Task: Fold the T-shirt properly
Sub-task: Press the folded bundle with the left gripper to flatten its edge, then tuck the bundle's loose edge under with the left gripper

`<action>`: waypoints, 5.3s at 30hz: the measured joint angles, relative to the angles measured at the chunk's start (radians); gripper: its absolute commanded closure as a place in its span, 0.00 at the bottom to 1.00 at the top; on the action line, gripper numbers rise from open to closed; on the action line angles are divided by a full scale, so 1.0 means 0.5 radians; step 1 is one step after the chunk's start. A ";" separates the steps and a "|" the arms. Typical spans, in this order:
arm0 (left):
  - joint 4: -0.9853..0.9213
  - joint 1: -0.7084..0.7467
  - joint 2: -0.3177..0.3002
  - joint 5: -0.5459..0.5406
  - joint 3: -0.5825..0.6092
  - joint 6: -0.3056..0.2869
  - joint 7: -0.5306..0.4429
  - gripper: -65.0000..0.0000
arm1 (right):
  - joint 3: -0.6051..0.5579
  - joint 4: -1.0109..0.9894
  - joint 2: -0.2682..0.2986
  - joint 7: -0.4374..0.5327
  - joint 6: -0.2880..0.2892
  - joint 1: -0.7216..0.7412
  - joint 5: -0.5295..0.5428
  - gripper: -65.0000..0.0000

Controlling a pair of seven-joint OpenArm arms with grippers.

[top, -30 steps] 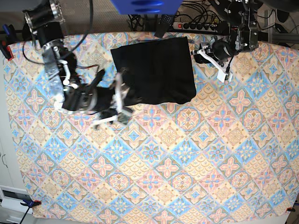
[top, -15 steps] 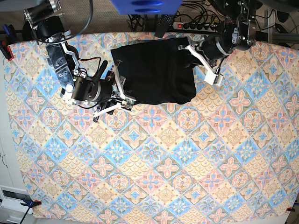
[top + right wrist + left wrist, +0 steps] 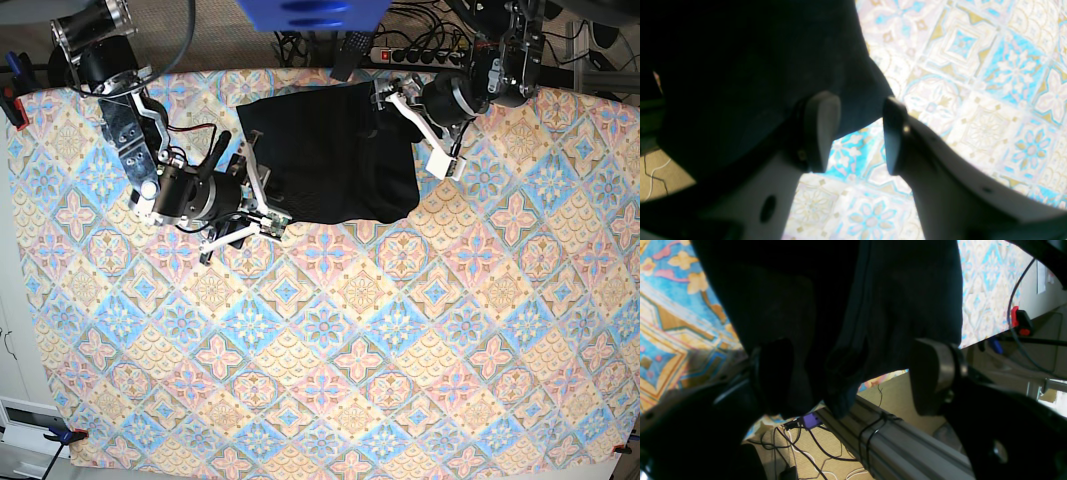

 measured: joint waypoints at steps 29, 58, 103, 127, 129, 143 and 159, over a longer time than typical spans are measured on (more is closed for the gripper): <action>-0.194 -0.139 0.064 0.003 -0.021 0.002 -0.004 1.00 | 0.092 0.001 0.006 0.001 0.001 -0.002 -0.001 0.62; -0.210 -0.144 -0.195 -0.310 -0.381 0.008 0.185 0.25 | 0.083 0.001 0.006 0.006 0.001 -0.002 0.000 0.62; -1.179 -0.768 0.121 -0.855 -0.441 0.019 0.217 1.00 | 0.082 0.003 0.005 0.001 0.001 -0.012 -0.002 0.62; -0.941 -0.791 0.110 0.047 0.080 0.011 -0.294 0.39 | 0.078 0.002 0.005 0.001 0.000 -0.011 0.000 0.62; -0.791 -0.707 0.108 0.082 0.002 0.009 -0.354 0.37 | 0.078 0.003 0.005 0.001 0.001 -0.011 -0.001 0.62; -0.070 -0.096 0.087 -0.214 -0.548 0.017 -0.420 0.37 | 0.078 0.005 0.003 0.000 0.000 -0.010 -0.005 0.62; -0.317 -0.134 0.253 -0.346 -0.263 0.004 -0.280 0.82 | 0.088 0.007 0.005 0.001 0.001 0.005 0.001 0.64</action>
